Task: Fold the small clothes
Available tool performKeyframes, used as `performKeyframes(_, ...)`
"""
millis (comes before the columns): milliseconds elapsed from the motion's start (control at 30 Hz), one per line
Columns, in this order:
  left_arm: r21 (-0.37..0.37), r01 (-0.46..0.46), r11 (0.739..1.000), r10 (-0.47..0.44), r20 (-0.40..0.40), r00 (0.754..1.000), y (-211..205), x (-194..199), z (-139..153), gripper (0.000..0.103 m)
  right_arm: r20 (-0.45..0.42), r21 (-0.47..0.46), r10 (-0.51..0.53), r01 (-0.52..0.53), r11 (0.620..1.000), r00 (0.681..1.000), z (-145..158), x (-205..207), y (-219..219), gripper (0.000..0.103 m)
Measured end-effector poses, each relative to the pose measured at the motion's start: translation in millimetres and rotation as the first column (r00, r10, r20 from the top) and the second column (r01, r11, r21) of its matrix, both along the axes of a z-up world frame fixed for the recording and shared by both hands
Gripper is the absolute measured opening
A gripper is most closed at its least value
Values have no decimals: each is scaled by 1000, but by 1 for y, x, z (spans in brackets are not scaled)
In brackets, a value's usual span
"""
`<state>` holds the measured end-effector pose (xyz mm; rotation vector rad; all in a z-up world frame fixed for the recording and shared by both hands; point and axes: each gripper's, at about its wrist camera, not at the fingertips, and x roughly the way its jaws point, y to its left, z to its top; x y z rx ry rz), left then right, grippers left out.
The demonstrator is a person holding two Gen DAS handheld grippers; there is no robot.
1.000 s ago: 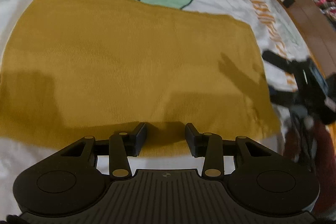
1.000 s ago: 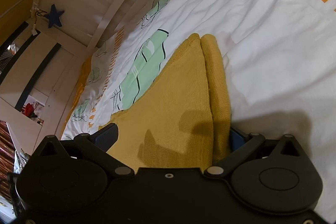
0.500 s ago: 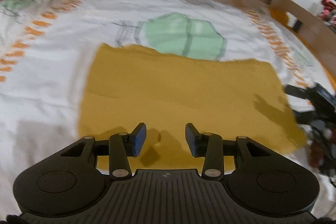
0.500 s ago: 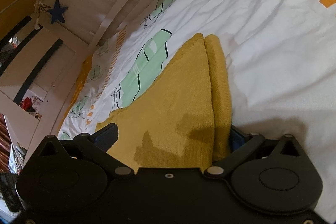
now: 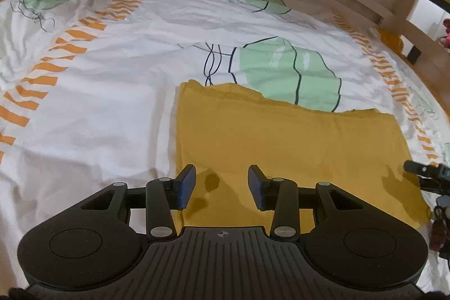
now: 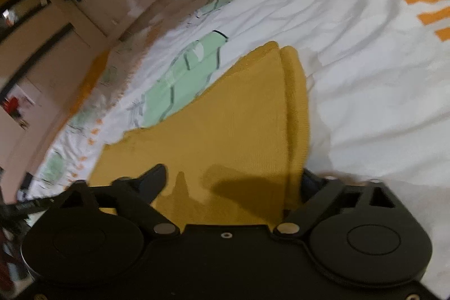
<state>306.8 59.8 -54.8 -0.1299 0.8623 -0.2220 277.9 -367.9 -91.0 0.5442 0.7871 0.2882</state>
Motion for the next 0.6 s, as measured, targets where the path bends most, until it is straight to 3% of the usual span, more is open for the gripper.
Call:
performKeyframes(133,-74,-14,997,11,-41,999,16,7,-8,40,-42,-1,-61,61,998,997,2,-2,-10,51)
performKeyframes(200,-84,-12,996,6,-63,998,22,10,-11,40,-58,22,-75,76,997,996,2,-2,-13,29)
performKeyframes(433,-77,-4,997,-1,-63,998,37,18,-4,40,-62,-91,-101,95,991,993,43,3,26,25)
performKeyframes(600,-103,-8,995,1,-68,998,48,19,0,40,9,-110,-37,37,993,999,88,14,71,23)
